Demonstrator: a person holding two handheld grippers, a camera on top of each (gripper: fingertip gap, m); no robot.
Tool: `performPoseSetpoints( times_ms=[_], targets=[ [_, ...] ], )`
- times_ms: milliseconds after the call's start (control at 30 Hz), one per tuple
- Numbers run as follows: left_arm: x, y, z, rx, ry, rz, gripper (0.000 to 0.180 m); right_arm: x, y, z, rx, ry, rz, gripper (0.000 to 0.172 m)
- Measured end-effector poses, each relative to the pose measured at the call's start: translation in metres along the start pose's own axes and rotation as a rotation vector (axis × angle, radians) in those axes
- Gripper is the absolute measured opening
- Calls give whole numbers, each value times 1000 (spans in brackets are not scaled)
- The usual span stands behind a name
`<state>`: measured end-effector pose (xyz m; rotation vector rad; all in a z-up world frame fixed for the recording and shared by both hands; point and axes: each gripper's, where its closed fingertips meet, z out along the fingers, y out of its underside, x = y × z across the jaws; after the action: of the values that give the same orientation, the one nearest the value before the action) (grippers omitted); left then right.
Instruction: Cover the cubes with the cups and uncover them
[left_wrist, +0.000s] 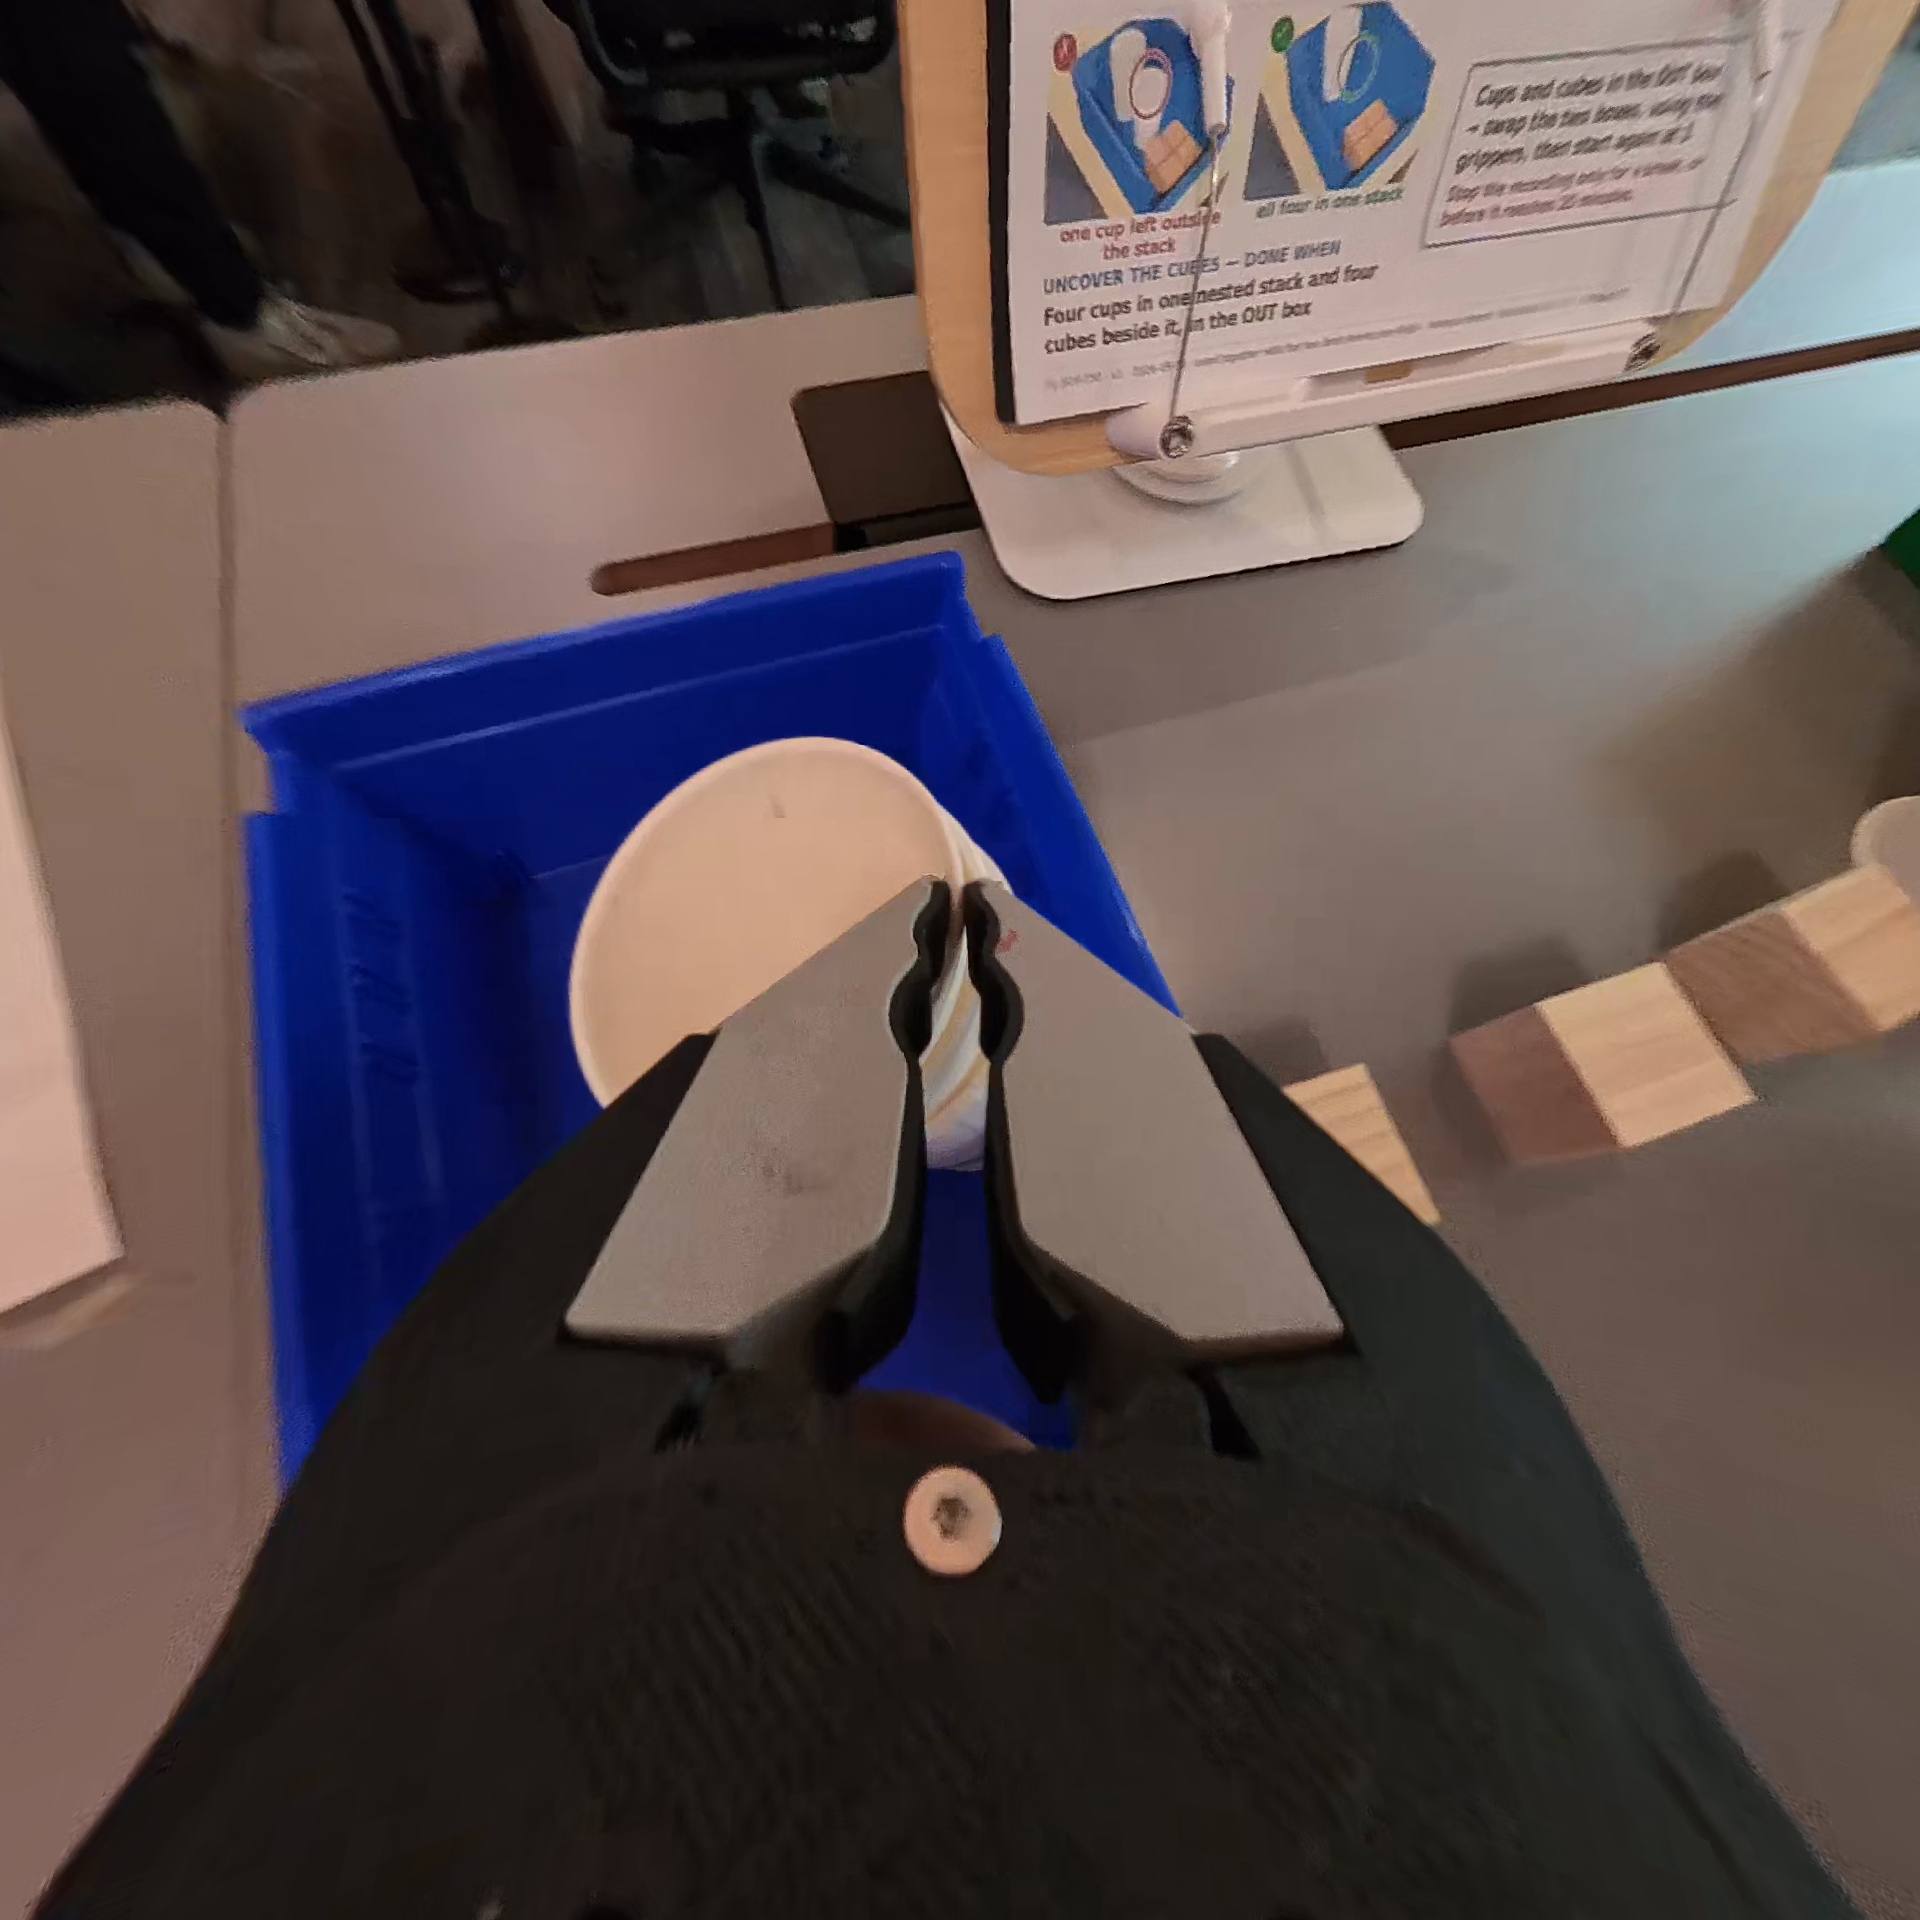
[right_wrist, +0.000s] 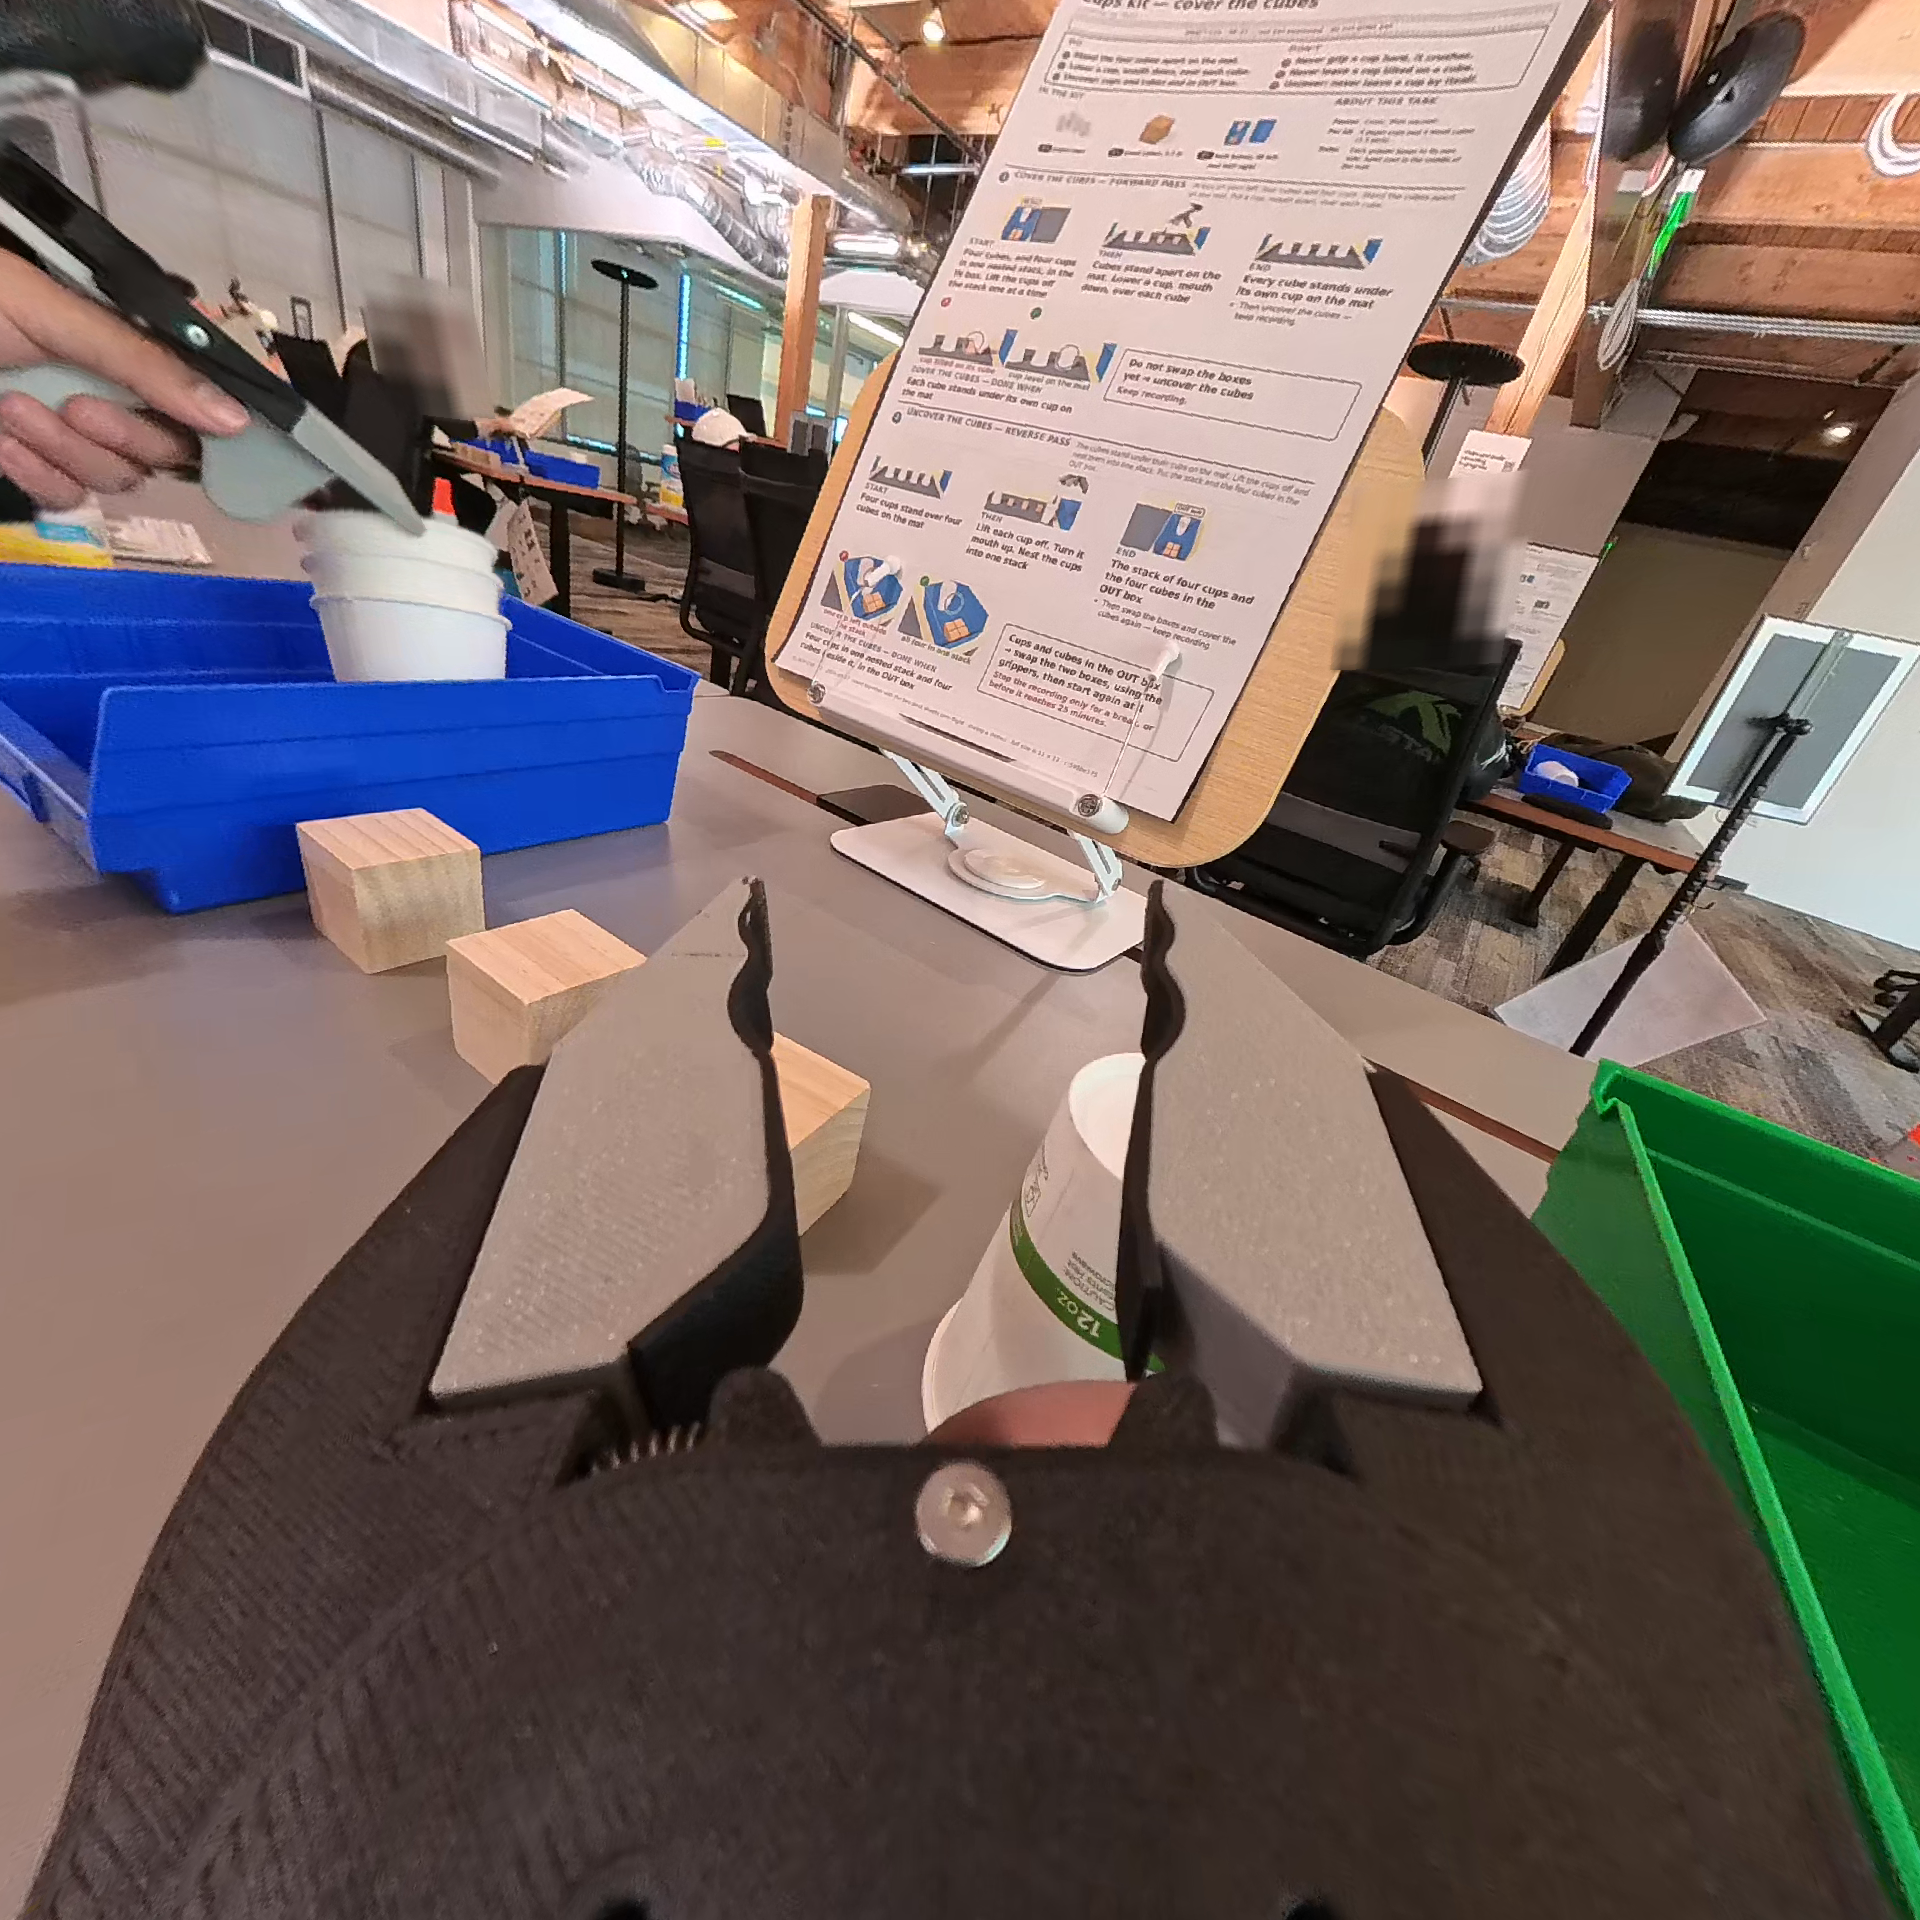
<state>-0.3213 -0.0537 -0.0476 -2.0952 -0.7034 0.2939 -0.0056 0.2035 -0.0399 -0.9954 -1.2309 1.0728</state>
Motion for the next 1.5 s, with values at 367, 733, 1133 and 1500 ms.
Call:
performPoseSetpoints(
  times_ms=[367, 733, 1133, 1500],
  targets=[
    [-4, -69, -53, 188, -374, 306, 2, -4, 2, 1, -6, -27, -3, 75],
    [163, -117, -113, 499, -155, 523, 2, -72, 3, -4, 2, -333, -80, 77],
    [377, -67, -169, 757, 701, 313, 2, -73, -14, -11, 86, -364, 17, 80],
    [369, -22, -105, 713, 857, -14, 1, -48, -41, -20, 191, -448, 377, 84]
  ],
)
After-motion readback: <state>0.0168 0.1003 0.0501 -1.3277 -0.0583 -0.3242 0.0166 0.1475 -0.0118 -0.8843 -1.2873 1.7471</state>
